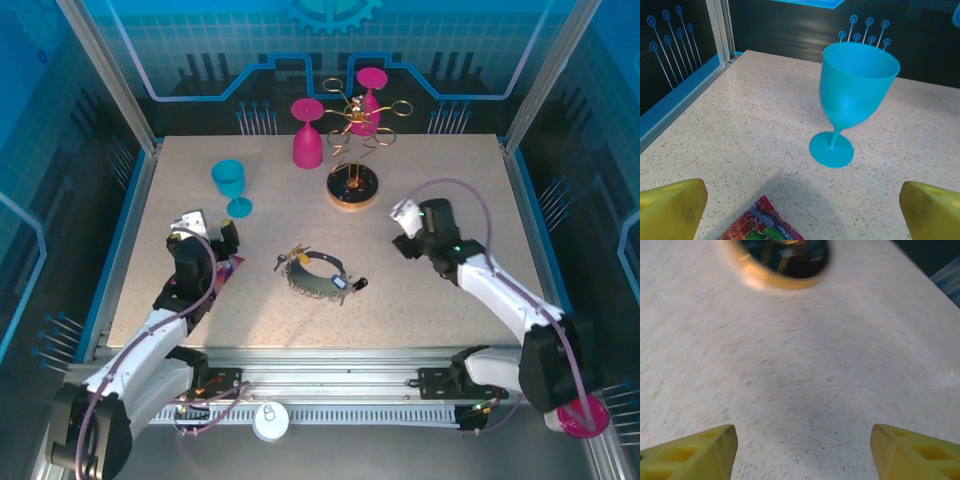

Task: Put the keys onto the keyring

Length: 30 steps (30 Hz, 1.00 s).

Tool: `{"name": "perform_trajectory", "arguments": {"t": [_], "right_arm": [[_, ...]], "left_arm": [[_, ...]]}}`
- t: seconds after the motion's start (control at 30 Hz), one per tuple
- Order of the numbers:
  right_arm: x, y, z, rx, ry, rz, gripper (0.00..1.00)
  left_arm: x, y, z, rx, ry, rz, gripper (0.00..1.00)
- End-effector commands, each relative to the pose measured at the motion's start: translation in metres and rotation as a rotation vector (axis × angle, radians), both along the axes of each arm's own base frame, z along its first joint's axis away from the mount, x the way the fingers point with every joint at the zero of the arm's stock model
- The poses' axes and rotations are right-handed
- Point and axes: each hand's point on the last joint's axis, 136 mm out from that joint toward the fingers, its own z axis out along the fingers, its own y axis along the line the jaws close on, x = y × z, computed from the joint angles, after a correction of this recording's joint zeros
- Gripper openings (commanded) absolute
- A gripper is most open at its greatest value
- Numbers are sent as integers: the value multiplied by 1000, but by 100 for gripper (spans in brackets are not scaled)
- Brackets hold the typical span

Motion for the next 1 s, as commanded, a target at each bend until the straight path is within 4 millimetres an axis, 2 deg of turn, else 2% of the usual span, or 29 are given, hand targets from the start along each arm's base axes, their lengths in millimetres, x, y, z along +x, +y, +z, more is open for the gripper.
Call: {"name": "perform_trajectory", "arguments": {"t": [0.0,0.1,0.17,0.27,0.37,0.43,0.47,0.57,0.63,0.97], "right_arm": [[20,2,-7,252,-137,-102,71],[23,-8,-22,191,-235,-95,69],[26,-11,-21,183,-305,-87,73],[30,-8,-19,298,-298,-45,73],[30,-23,-27,373,-290,-80,71],[26,-29,-34,425,-322,-67,71],[29,-33,-31,444,-366,-79,73],[36,-42,-37,442,-299,-140,78],[44,-48,-41,434,-260,-182,79],[46,-50,-41,421,-260,-203,83]], "left_arm": [[12,0,-15,52,-9,-24,99],[22,-4,-30,74,4,-49,99],[27,-11,-36,82,-26,-97,99],[35,-16,-37,111,-79,-134,99],[46,-21,-39,152,-110,-173,99],[52,-23,-55,146,-89,-187,99],[53,-23,-59,137,-108,-204,99],[53,-10,-63,116,-95,-136,99],[62,-6,-65,122,-66,-111,99],[66,-4,-67,111,-36,-104,99]]}}
